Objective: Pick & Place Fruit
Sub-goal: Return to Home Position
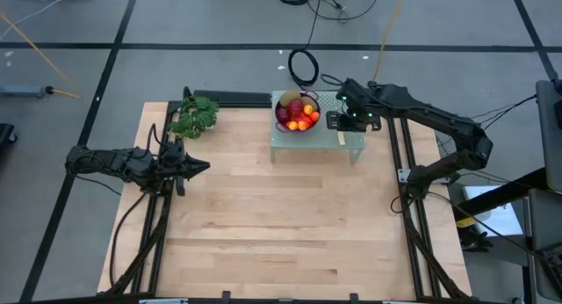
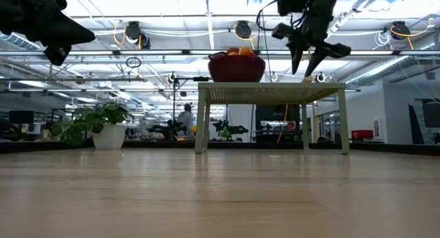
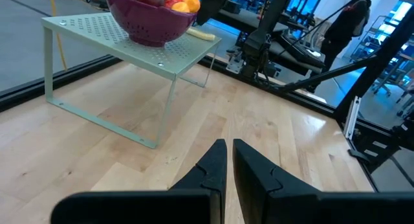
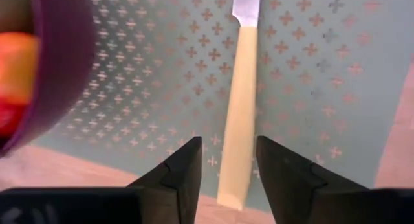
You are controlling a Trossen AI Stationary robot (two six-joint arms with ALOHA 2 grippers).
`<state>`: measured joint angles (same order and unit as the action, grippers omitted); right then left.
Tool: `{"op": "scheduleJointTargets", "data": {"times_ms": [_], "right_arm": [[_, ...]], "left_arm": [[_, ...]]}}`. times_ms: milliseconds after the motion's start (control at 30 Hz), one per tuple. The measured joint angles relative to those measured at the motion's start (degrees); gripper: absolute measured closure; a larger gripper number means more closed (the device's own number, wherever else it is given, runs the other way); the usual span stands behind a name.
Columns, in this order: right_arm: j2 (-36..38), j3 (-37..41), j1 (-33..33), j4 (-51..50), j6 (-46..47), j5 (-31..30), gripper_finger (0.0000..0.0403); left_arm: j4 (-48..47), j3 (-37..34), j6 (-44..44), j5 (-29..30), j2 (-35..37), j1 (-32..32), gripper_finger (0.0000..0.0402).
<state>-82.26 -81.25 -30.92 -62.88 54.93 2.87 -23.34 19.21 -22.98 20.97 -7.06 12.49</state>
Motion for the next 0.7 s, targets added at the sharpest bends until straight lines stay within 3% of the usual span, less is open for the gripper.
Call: {"op": "scheduleJointTargets", "data": {"times_ms": [167, 333, 700], "right_arm": [[3.6, 0.0, 1.2, -0.1, -1.6, -0.5, 0.0274], [7.3, 0.0, 3.9, -0.1, -7.7, -5.9, 0.0293], [13.4, 0.0, 9.9, 2.0, -15.2, -13.6, 0.0398]], "left_arm": [[0.0, 0.0, 0.2, 0.0, 0.0, 0.0, 0.0376], [-0.1, 0.0, 0.2, -0.1, 0.0, 0.0, 0.0376], [-0.1, 0.0, 0.4, -0.1, 0.0, 0.0, 0.0376]]}}
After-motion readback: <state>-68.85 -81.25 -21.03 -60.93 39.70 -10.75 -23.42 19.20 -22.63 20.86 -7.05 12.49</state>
